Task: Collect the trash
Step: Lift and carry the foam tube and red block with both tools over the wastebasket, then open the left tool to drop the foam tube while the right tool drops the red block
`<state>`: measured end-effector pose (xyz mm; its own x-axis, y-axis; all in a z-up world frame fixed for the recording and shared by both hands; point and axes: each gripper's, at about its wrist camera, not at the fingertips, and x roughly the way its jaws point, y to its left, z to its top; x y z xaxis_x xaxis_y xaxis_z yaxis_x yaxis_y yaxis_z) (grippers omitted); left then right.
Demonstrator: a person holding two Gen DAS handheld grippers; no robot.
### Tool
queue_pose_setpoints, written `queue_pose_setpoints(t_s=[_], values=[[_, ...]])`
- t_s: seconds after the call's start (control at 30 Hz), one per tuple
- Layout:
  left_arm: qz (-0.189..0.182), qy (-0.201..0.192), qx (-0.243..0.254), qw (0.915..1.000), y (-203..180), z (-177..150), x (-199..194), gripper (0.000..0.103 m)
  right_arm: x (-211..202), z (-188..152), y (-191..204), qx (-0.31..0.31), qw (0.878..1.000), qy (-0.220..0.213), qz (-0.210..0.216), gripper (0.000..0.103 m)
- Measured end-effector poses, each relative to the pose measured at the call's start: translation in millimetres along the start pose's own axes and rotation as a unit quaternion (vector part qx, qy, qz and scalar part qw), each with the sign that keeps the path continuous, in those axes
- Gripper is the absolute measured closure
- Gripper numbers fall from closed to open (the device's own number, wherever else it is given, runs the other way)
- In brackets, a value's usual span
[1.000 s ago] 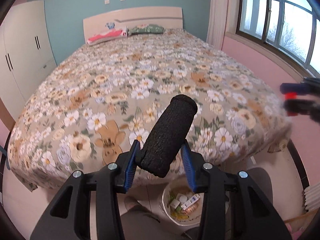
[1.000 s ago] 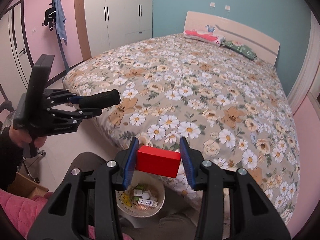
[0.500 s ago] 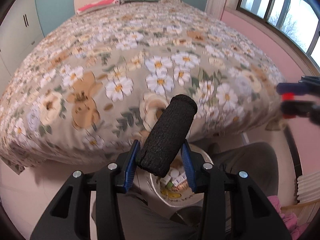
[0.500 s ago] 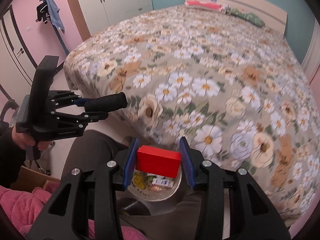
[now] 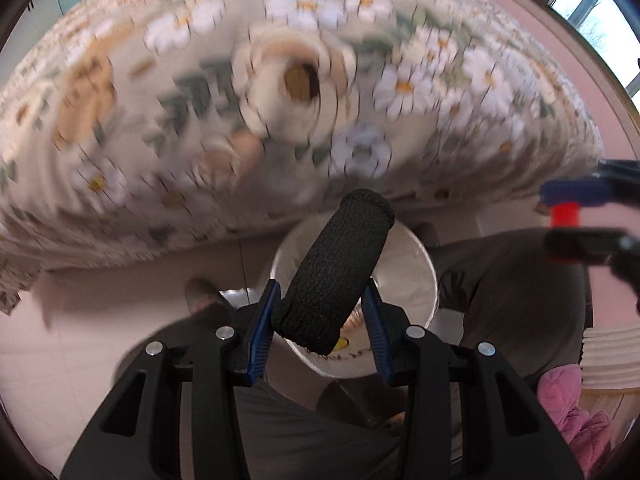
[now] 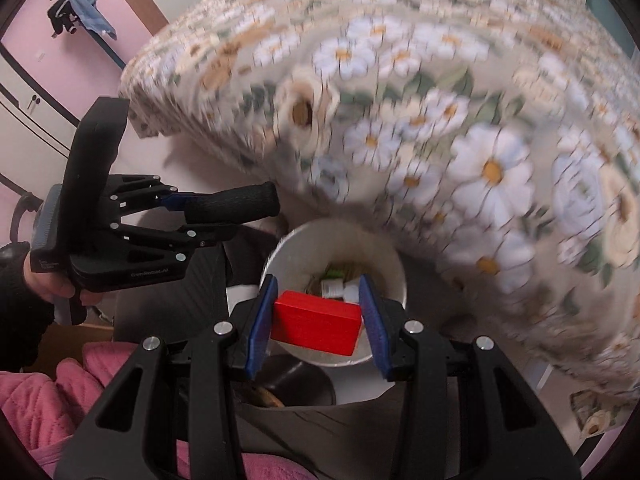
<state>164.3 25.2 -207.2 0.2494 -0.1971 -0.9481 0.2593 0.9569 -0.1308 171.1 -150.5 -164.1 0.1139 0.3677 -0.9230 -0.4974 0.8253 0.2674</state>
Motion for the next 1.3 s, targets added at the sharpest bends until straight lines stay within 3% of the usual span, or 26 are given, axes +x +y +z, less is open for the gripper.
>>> queue_pose_setpoints(t_s=[0.3,0.73,1.3], values=[[-0.009,0.054,-0.001,0.9985,-4,-10,52,0.059,69,-14,-10,0.034,0.997,0.060,0.031,0.060],[-0.013,0.126,-0.012,0.9919,-5,-17,129,0.059,153,-29,-29,0.069,0.990,0.125,0.020,0.060],[-0.024,0.187,-0.069,0.9796,4,-22,194,0.059,232,-42,-43,0.096,0.977,0.190,0.009,0.060]])
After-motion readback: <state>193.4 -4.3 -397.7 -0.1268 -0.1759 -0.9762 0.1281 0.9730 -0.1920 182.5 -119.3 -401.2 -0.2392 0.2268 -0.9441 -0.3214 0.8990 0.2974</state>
